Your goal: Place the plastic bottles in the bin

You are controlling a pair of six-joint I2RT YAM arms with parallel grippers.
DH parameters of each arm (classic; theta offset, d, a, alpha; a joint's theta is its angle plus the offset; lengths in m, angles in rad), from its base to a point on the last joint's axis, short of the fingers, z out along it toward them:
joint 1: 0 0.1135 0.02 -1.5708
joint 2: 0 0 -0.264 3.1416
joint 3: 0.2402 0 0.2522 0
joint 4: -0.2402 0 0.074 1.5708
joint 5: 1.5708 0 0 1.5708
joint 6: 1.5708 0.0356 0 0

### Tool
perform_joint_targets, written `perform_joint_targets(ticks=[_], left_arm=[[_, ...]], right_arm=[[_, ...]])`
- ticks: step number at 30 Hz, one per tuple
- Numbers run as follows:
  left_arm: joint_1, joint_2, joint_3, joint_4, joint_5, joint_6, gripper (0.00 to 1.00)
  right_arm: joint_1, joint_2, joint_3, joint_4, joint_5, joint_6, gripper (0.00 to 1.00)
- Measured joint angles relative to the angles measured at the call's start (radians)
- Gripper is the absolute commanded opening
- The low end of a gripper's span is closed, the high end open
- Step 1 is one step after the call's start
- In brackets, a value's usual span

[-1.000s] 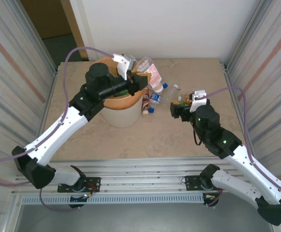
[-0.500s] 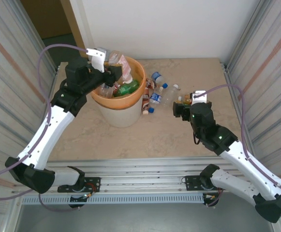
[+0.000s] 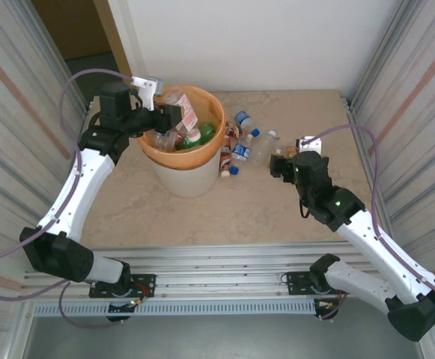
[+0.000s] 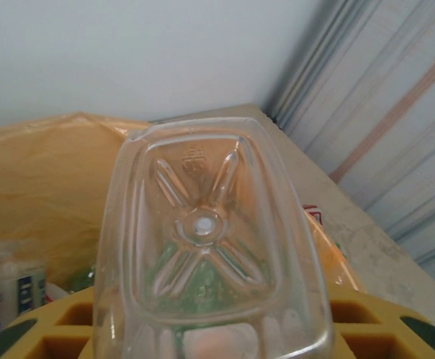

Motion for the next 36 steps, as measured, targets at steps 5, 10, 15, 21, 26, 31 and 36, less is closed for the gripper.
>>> perform_joint_targets(ticks=[5, 10, 15, 21, 26, 31, 36], left_arm=[[0.002, 0.051, 0.011, -0.013, 0.079, -0.010, 0.28], [0.003, 0.092, 0.030, -0.022, 0.120, -0.012, 0.40], [0.009, 0.122, 0.052, -0.047, 0.122, -0.013, 0.60], [0.013, 0.148, 0.094, -0.093, 0.069, 0.007, 0.75], [0.013, 0.156, 0.119, -0.125, -0.004, 0.016, 0.77], [0.013, 0.148, 0.123, -0.126, -0.084, 0.018, 0.79], [0.013, 0.064, 0.071, -0.099, -0.133, 0.015, 0.87]], right_arm=[[-0.016, 0.000, 0.000, -0.016, -0.023, 0.010, 0.98], [-0.029, 0.000, 0.000, -0.026, -0.032, 0.023, 0.98], [-0.051, 0.006, 0.000, -0.027, -0.055, 0.036, 0.98], [-0.079, 0.029, 0.002, -0.040, -0.086, 0.055, 0.98], [-0.097, 0.035, 0.003, -0.046, -0.110, 0.061, 0.98], [-0.135, 0.060, 0.021, -0.064, -0.141, 0.078, 0.98], [-0.185, 0.116, 0.054, -0.087, -0.182, 0.087, 0.98]])
